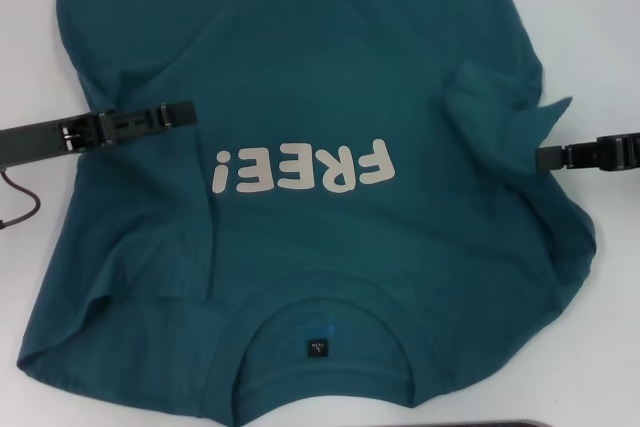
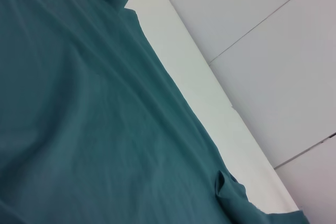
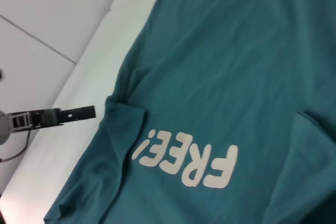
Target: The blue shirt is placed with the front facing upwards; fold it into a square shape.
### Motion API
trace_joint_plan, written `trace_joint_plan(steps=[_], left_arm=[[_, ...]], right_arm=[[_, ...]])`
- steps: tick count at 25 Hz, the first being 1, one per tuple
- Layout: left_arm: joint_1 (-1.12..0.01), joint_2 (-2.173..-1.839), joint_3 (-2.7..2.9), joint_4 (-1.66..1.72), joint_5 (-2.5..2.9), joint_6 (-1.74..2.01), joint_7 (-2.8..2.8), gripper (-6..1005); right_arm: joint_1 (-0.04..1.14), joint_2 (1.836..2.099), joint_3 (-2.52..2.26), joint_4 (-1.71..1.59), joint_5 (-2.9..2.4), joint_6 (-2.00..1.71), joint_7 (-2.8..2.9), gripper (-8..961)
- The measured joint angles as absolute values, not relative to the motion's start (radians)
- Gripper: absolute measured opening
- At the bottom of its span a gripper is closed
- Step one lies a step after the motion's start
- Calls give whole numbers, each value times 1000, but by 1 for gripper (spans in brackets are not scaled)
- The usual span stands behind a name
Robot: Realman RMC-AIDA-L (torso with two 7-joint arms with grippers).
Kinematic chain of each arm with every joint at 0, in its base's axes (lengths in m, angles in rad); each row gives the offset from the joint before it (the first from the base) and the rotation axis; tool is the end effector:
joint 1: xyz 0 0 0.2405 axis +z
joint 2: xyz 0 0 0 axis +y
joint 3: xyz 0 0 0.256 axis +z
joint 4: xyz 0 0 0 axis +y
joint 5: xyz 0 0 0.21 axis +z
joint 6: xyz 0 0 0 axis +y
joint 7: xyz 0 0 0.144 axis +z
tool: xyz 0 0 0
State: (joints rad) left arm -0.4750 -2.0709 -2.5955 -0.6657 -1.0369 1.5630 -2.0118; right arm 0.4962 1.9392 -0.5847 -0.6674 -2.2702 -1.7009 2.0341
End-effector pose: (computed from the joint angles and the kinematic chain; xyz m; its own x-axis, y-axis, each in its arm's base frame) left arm -0.2980 0.3149 0.0145 0.2828 0.8064 0.5195 0.9017 -0.4082 0.1428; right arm 0.3176 0.3045 0.0534 0.3968 -0.8646 -0.3084 -0.8972 -0.4363 0.0689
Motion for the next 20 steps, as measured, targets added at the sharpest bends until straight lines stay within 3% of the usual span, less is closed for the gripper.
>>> trace_joint_plan(steps=[20], left_arm=[[-485,-2071,-2603,-666,-1037,1562,-2015,918]], right_arm=[[631,1981,-728,-663,-2334,-1671,2084,100]])
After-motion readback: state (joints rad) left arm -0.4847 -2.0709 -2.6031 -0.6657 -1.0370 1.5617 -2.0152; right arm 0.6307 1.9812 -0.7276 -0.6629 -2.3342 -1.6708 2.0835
